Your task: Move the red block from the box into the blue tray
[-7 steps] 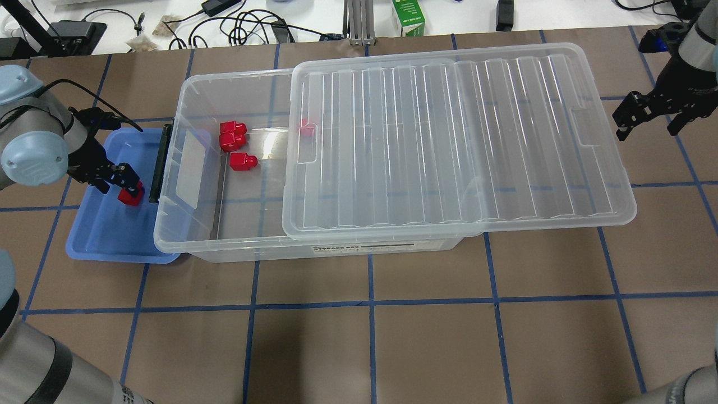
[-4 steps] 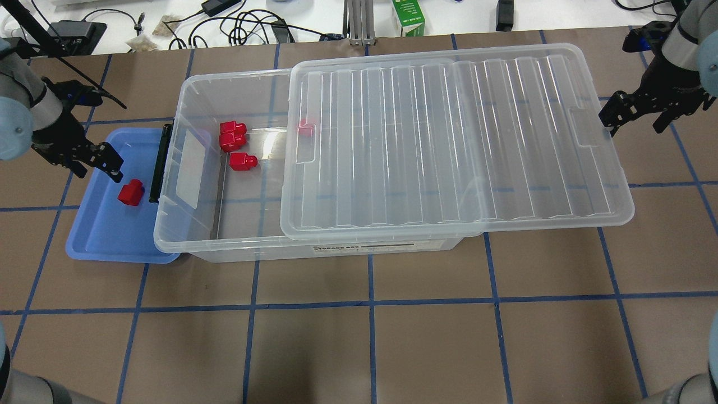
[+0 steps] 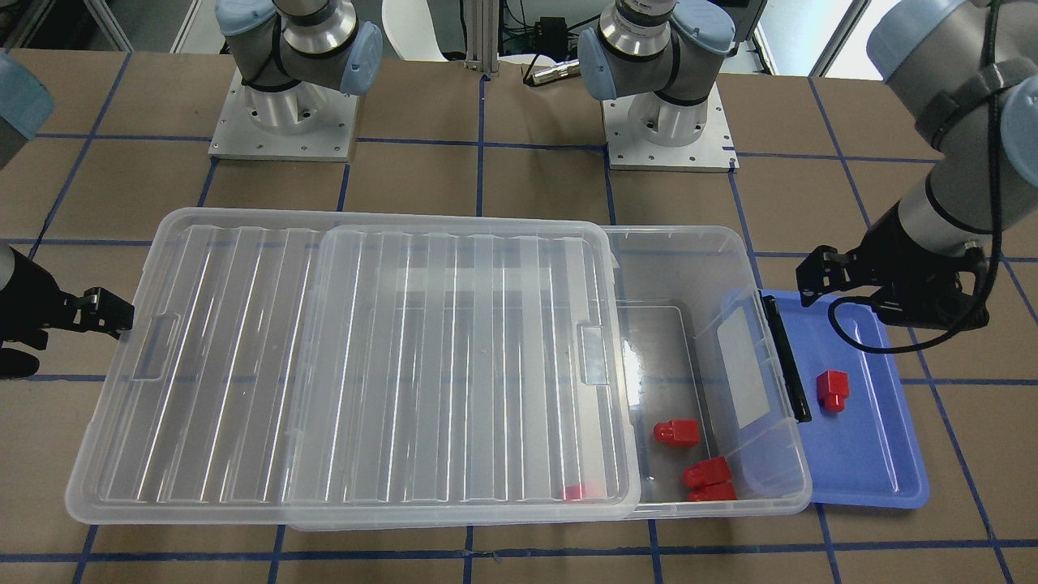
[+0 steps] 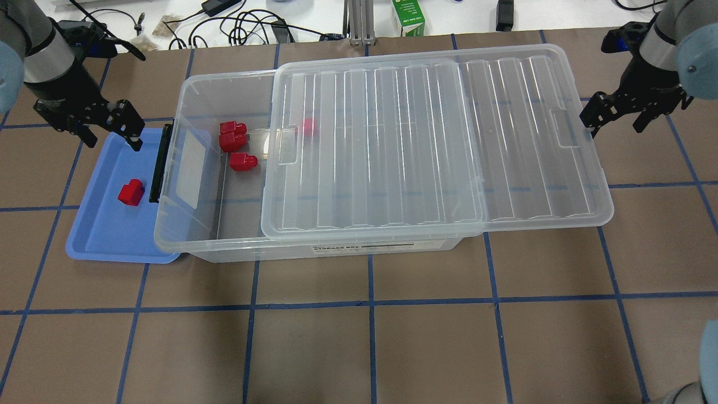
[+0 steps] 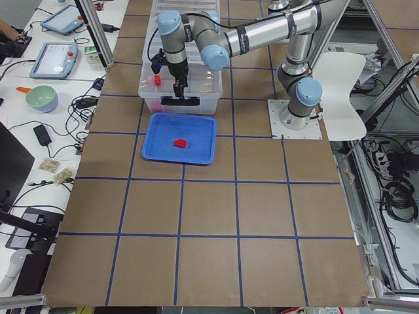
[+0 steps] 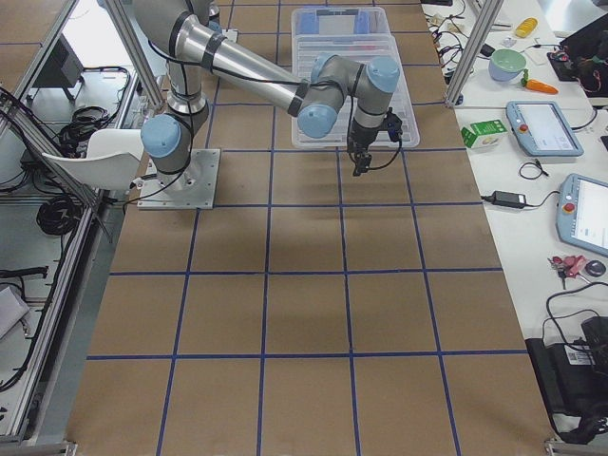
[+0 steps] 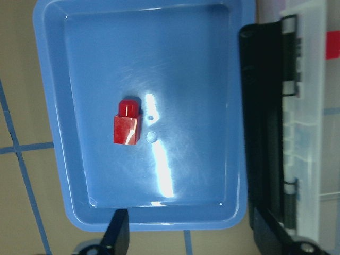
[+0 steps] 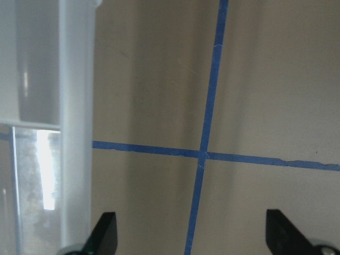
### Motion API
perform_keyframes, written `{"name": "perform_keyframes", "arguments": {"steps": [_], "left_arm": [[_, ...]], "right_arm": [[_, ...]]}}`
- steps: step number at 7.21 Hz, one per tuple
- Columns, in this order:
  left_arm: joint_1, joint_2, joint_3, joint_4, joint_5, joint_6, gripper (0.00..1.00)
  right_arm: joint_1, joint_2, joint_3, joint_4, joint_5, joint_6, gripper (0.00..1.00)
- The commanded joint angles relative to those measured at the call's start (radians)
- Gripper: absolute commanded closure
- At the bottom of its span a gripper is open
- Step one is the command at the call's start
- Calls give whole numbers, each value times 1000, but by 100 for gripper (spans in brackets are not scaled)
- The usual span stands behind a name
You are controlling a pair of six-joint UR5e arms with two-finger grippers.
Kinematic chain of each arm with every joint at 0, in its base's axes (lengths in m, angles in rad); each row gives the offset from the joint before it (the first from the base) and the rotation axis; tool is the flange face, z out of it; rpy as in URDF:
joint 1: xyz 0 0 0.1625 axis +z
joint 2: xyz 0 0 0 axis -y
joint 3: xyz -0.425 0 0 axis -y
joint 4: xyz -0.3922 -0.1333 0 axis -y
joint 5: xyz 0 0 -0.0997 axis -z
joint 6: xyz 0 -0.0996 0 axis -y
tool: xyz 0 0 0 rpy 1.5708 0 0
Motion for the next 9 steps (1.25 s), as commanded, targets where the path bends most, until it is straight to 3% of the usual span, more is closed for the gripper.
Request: {"name": "perform_keyframes", "arguments": {"steps": [1, 6, 9], "left_arm": [[-108, 57, 1, -9, -2, -94, 11], [-305, 116, -3, -9, -4, -315, 1], [-288, 131, 11, -40, -41, -318, 0]], "right_arm": [[44, -1, 1, 15, 2, 6, 0], [131, -2, 10, 17, 4, 100, 0], [182, -4, 10, 18, 19, 195, 0]]}}
